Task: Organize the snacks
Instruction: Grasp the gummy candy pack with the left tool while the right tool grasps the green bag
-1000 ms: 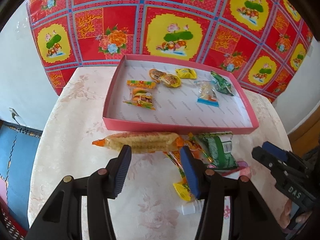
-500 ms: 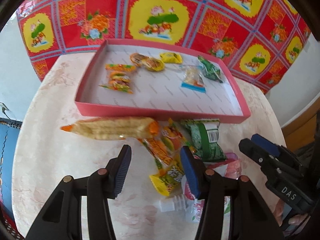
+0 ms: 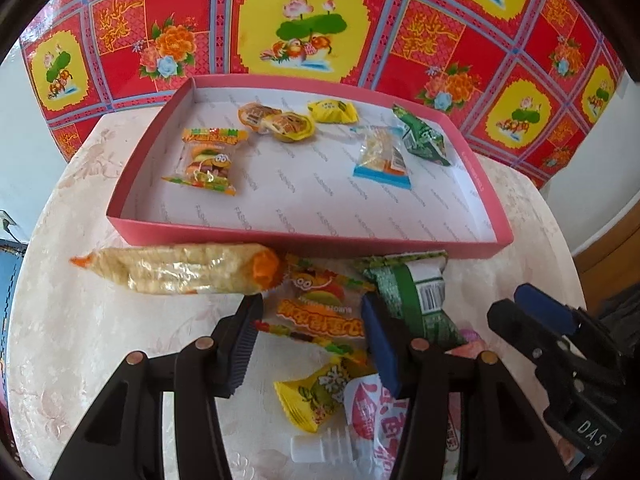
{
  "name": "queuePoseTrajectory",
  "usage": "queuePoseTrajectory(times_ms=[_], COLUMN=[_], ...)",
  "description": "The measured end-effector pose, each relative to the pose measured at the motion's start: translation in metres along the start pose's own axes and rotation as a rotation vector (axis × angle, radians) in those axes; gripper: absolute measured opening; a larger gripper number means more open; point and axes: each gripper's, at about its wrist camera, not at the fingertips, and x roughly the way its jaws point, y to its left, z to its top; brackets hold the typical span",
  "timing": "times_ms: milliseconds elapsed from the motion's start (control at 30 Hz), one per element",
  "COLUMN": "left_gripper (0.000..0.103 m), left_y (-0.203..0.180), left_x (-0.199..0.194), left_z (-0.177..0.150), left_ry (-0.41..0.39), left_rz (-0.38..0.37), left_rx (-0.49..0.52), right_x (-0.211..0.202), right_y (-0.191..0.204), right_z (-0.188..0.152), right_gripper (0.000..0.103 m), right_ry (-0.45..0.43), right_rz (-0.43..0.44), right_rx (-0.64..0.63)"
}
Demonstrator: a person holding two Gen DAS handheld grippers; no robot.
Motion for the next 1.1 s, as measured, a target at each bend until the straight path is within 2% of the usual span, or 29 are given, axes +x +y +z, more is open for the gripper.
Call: queuePoseTrajectory(times_ms=[133, 367, 800, 1100], left_gripper=[0.049, 0.048, 0.048, 0.048], left_y=[0.002, 0.008, 0.035, 0.046], left_x=[-0.001, -0.008, -0.037, -0.042], left_z=[-0.002, -0.006, -0.025, -0.037], left_ry=[-0.016, -0.023, -0.060, -0.069], left_rz=[-0.027, -0.051, -0.051, -0.030], left_rx=[-0.002, -0.006, -0.042, -0.035], right_x=[0.001, 0.002, 0.007, 0.029], right_y=[0.001, 0.005, 0.025, 0.050], right_z=[0.001, 0.002, 0.005, 0.005], right_gripper=[0.053, 0.053, 0.053, 0.053], right_ry=[0.003, 0.011, 0.035, 0.076], right_rz=[-0.001, 0.006, 0.063, 0.062], right_rx=[-0.002, -0.001, -0.019, -0.067])
